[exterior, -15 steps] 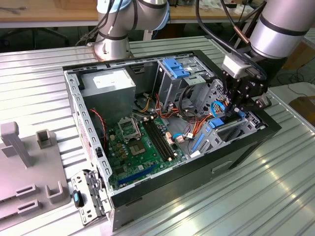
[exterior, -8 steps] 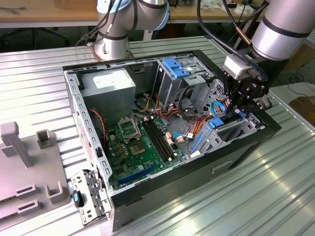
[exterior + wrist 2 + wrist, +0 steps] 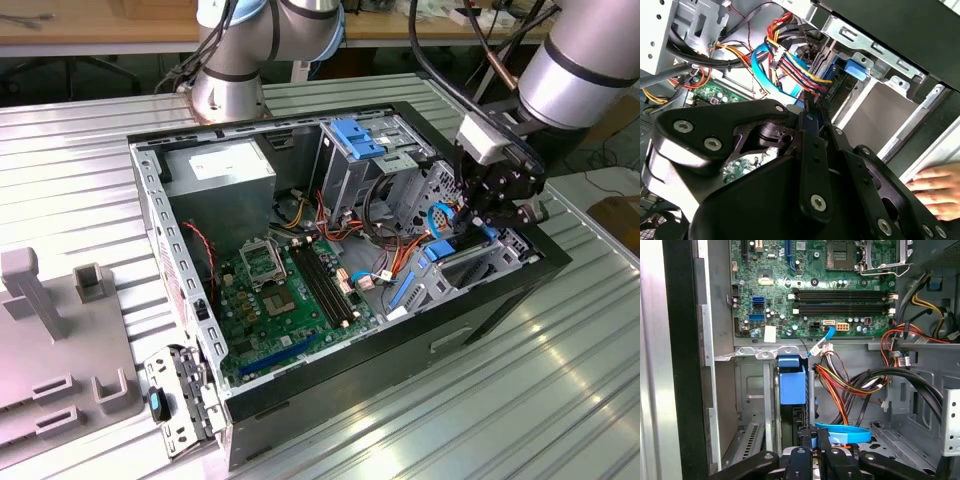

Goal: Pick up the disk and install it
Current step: 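Insert the first disk wire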

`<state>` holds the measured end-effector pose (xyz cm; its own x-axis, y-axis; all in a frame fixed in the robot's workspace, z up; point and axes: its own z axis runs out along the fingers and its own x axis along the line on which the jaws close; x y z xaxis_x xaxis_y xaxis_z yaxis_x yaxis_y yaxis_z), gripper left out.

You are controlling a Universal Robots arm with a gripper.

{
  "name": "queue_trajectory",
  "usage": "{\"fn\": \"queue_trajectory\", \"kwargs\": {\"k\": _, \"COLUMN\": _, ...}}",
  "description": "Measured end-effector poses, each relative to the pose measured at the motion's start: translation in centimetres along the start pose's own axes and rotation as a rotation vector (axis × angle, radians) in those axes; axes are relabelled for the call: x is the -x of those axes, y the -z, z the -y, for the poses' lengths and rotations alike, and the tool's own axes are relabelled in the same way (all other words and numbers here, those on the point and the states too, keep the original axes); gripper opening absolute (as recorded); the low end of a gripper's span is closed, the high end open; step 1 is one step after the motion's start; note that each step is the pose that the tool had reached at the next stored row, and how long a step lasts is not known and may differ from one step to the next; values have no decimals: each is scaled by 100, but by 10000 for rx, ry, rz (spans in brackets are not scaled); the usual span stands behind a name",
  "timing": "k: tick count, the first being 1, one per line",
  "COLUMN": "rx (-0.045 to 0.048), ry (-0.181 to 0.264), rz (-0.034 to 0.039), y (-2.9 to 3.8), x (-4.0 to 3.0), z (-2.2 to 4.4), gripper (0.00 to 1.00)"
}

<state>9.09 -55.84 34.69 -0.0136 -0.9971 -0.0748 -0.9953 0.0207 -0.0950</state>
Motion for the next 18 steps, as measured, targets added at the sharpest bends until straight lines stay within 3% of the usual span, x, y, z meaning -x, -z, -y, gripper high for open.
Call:
{"fn": "queue_trajectory", "kwargs": {"k": 11, "rx": 1, "ry": -3, "rz": 12, "y": 6, "x": -82, "z": 5, "gripper": 16}}
{"fn": "queue_trajectory", "kwargs": {"k": 16, "rx": -15, "ry": 2, "rz": 12, "y": 5, "x": -83, "z": 6, "gripper": 16}}
{"fn": "queue_trajectory", "kwargs": {"k": 18, "rx": -14, "ry": 57, "rz": 43, "y": 2, "x": -83, "z": 3, "gripper": 16}}
